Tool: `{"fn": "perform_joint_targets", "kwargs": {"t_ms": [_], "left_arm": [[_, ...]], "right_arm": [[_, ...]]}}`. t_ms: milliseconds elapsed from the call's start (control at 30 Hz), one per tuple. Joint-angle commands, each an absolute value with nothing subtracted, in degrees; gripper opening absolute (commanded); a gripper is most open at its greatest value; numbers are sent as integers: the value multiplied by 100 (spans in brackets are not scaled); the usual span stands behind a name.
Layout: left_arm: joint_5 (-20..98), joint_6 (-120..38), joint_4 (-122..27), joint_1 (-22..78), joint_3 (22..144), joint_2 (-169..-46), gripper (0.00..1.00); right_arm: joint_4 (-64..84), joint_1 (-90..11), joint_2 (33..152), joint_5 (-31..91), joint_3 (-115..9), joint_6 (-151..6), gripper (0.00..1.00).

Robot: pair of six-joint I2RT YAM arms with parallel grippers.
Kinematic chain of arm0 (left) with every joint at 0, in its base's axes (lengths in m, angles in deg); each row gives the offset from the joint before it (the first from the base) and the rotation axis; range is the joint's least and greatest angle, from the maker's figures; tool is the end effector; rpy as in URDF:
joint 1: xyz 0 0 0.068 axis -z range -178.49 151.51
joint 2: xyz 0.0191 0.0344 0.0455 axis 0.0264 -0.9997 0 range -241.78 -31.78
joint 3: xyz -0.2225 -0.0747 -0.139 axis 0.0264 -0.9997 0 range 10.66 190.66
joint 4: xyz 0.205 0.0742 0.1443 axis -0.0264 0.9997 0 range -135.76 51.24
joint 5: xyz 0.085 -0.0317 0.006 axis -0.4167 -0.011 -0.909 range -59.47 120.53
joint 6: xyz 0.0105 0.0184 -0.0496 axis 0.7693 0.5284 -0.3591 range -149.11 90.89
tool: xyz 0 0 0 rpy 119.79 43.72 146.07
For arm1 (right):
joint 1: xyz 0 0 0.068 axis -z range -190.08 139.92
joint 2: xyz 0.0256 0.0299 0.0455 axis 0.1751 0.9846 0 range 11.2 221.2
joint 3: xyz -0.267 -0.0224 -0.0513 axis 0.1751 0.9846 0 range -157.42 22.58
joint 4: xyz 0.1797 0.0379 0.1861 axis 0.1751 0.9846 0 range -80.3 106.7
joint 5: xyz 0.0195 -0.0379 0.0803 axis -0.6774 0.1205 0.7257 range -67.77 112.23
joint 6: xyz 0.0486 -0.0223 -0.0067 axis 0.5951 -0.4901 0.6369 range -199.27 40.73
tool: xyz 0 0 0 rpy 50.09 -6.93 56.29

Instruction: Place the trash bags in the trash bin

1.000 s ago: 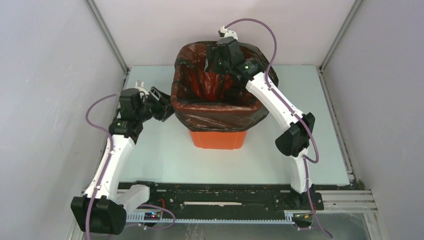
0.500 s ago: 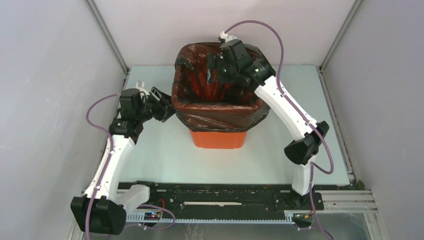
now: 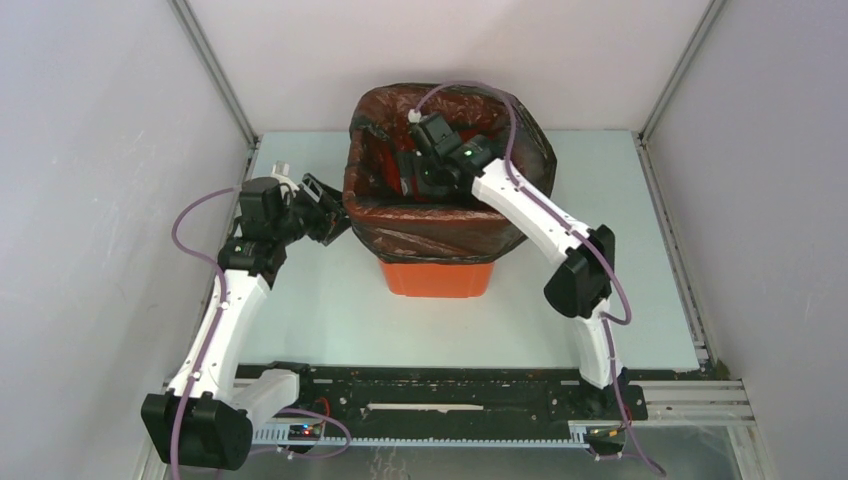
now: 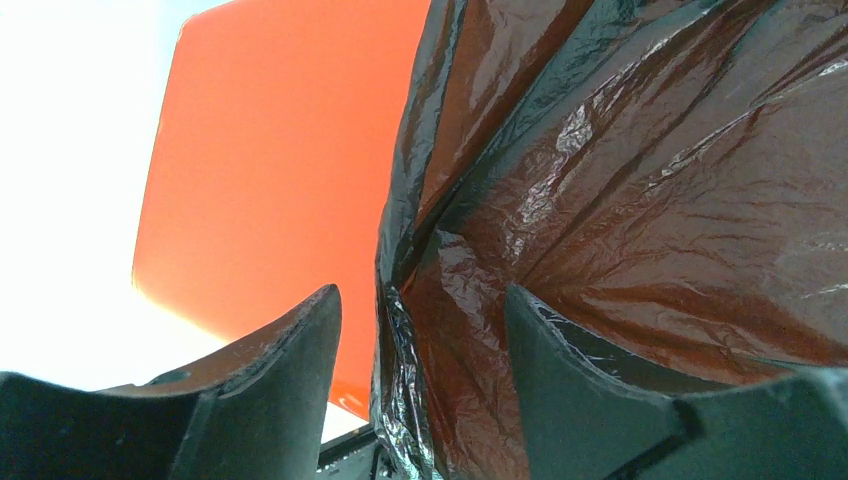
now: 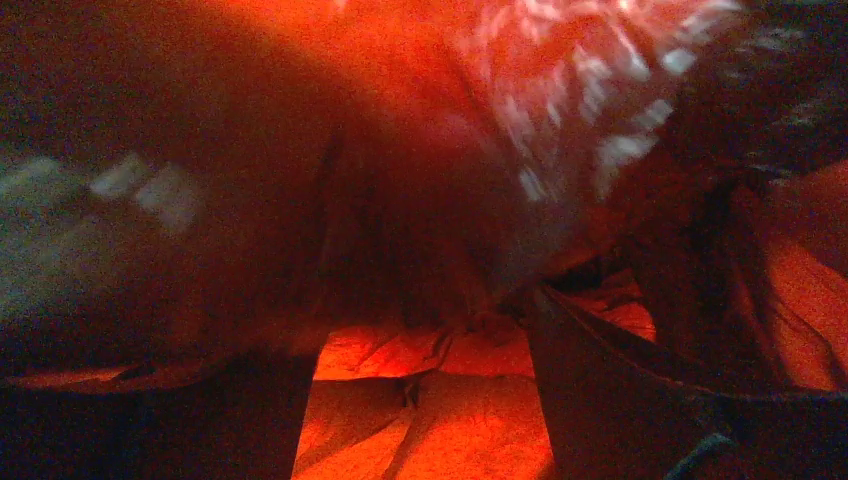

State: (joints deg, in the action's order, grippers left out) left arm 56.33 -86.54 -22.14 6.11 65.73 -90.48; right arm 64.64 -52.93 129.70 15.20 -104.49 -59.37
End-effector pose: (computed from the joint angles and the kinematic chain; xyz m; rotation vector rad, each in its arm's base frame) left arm 0.2235 -0.0336 0.3349 -0.6937 2.0778 -1.1076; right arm 0.3363 0.3060 0.3622 -0.4203 2.3683 0.3749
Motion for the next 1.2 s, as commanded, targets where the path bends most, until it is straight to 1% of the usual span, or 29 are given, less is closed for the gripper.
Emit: {"fn": "perform_joint_targets", "kwargs": {"t_ms": [0, 200, 267, 433, 500, 600, 767, 867, 900, 1033, 1167], "left_arm": [[5832, -8568, -2285, 661, 6576, -8909, 66], [5822, -8597, -2326, 695, 6617, -8939, 66], [5830, -8614, -2342, 711, 6629, -8950, 66], [5830, -8594, -2342, 714, 6640, -8940, 67], [5835, -8573, -2343, 714, 6621, -8935, 67], [5849, -8527, -2341, 720, 6609, -8944, 68], [5777, -8278, -2182, 714, 6760, -8985, 70], [5684, -8011, -1926, 720, 6978, -9036, 72], [5528, -7833, -1733, 721, 7133, -9059, 73], [4835, -7093, -818, 637, 7794, -9070, 77], [4499, -6841, -434, 392, 8181, -9005, 79]], "right_arm": [[6385, -5335, 13176, 1424, -10303, -6044, 81], [5913, -5337, 13259, 1488, -9605, -5976, 81], [5898, -5333, 13315, 1473, -9622, -5995, 81], [6435, -5324, 13363, 1442, -10405, -6135, 81], [6724, -5324, 13230, 1452, -10766, -6149, 82], [6904, -5275, 12859, 1619, -10992, -6146, 84], [7118, -4976, 12326, 2433, -11456, -6000, 88], [7145, -4751, 12051, 2814, -11889, -5960, 98], [7102, -4615, 11939, 2976, -12038, -5935, 99], [6618, -3976, 11339, 3826, -11969, -5559, 100], [5843, -3183, 10790, 4572, -11655, -5199, 99]]}}
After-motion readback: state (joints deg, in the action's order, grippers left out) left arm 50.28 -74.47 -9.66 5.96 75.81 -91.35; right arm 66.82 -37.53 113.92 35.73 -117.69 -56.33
